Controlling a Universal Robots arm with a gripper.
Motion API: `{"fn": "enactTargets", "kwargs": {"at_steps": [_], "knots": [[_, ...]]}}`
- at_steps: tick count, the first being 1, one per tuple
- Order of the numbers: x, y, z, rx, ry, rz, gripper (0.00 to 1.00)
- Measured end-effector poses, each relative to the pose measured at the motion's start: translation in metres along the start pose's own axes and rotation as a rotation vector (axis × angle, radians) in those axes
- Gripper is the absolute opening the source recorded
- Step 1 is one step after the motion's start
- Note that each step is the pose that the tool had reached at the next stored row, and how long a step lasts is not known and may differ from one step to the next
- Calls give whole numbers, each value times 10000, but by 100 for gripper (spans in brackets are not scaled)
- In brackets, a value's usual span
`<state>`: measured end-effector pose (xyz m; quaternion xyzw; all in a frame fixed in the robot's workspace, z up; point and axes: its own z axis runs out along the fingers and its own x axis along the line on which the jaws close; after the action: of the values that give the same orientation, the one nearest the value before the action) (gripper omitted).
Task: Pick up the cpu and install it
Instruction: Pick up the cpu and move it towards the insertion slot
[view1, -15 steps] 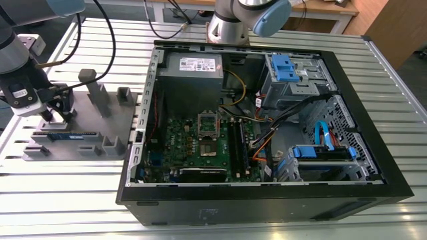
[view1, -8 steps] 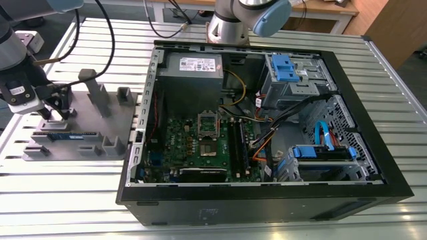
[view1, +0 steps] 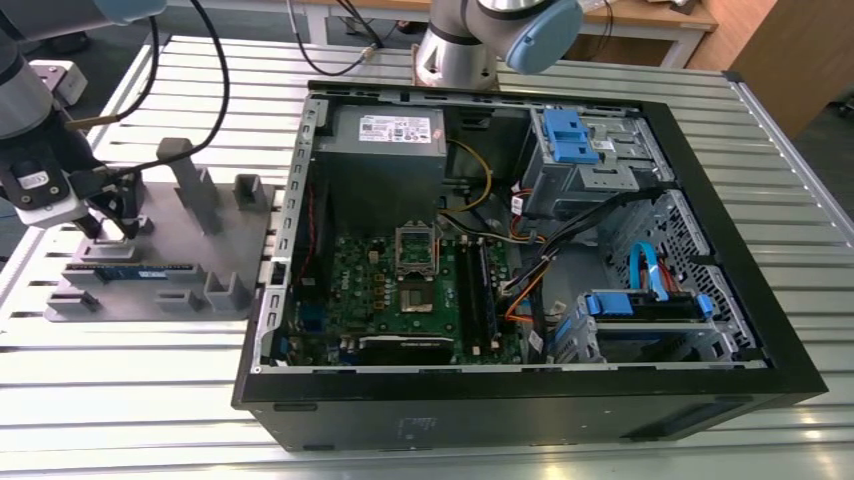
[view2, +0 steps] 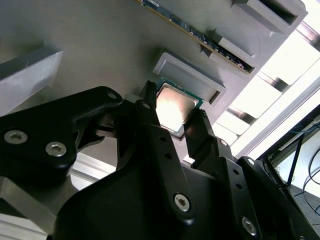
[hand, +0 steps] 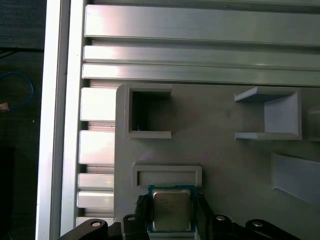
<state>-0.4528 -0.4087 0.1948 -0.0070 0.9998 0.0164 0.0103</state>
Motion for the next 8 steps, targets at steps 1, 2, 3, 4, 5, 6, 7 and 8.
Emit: {"fn": "enactTargets", "kwargs": {"at_steps": [1,2,3,4,5,6,7,8], "knots": [[0,0,-4,0,1,0,47],[0,0,-4,0,0,0,47],[0,0,-4,0,0,0,47],[0,0,-4,0,0,0,47],[0,0,-4,0,0,0,47],[0,0,-4,0,0,0,47],[0,0,-4,0,0,0,47],[0,0,-6,0,1,0,47]]}}
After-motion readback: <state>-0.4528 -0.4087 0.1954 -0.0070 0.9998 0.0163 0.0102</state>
